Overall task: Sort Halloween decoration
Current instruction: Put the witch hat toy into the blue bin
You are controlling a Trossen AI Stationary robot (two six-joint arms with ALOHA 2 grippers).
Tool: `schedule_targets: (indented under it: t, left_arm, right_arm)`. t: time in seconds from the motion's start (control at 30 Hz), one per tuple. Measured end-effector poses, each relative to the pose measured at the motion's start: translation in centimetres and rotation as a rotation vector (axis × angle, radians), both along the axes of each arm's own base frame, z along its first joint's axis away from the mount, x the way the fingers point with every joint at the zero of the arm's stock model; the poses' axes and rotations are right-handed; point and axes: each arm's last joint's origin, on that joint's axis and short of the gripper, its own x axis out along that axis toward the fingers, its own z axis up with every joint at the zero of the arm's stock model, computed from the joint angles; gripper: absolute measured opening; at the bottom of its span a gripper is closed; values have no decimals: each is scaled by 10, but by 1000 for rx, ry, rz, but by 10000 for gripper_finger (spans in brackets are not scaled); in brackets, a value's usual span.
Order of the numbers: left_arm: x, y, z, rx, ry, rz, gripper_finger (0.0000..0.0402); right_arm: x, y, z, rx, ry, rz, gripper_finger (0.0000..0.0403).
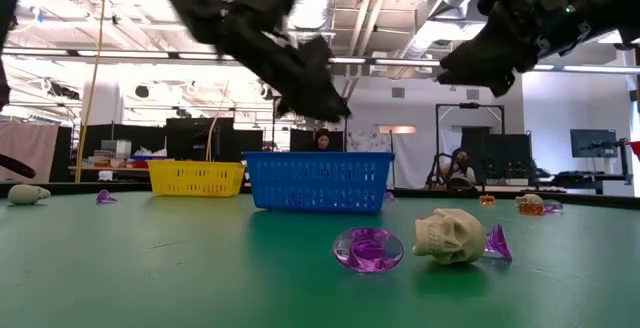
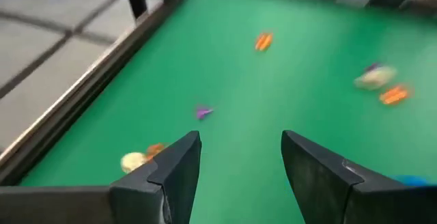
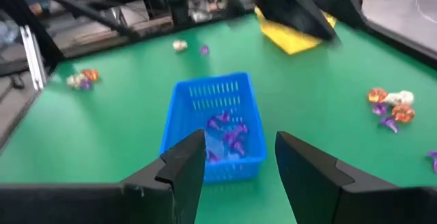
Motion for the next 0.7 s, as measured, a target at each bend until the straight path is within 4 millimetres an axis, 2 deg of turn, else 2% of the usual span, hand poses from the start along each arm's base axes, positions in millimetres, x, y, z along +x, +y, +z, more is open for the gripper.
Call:
schedule_targets:
  t: [0.13, 0.2, 0.37, 0.53, 0.7]
  left_arm:
    - [36, 29, -14, 42, 269, -44, 194]
    - [45, 40, -23, 67, 405, -94, 194]
    - [65, 63, -33, 85, 517, -134, 194]
    - [70, 76, -43, 75, 607, -181, 194]
    - [61, 88, -43, 53, 657, -202, 194]
  right_arm:
    - [-1, 0, 1, -7, -6, 5, 207]
    - [-1, 1, 1, -8, 1, 9, 207]
    - [-2, 6, -5, -17, 58, 36, 207]
    - [-5, 13, -9, -18, 98, 75, 207]
    - [-7, 21, -9, -1, 102, 115, 207]
